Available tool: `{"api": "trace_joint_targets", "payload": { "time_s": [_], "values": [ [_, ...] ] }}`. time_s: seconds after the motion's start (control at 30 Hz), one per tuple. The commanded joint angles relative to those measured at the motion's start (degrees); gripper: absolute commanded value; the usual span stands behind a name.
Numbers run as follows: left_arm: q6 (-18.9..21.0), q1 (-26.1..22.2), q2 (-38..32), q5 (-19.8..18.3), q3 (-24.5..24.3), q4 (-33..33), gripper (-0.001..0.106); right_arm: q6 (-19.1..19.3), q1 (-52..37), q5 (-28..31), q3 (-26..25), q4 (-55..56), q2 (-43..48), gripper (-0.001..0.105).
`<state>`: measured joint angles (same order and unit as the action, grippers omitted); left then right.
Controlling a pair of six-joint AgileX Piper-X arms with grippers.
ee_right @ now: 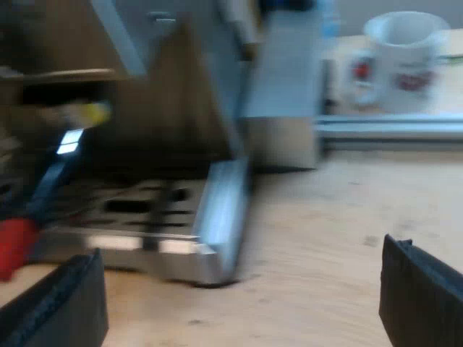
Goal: Pour the beans into the coffee machine
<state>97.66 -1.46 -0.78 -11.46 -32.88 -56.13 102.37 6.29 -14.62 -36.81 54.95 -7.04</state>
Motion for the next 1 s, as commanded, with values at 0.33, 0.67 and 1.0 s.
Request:
{"api": "trace_joint_targets", "payload": {
  "time_s": [0.33,0.67,1.0],
  "values": [
    [4.5,-0.1,0.2,2.4,-2.2,3.8,0.083,10.9,19.8,-6.4,-6.9,-4.7,-15.1,0.078],
    [5.1,-0.1,7.8,10.2,-2.2,8.9,0.083,10.9,39.0,-7.0,-6.8,-20.1,-26.7,0.078],
    [4.0,-0.1,14.9,17.9,-1.4,4.2,0.079,8.6,50.4,4.3,-6.8,-34.4,-38.5,0.078]
  ]
}}
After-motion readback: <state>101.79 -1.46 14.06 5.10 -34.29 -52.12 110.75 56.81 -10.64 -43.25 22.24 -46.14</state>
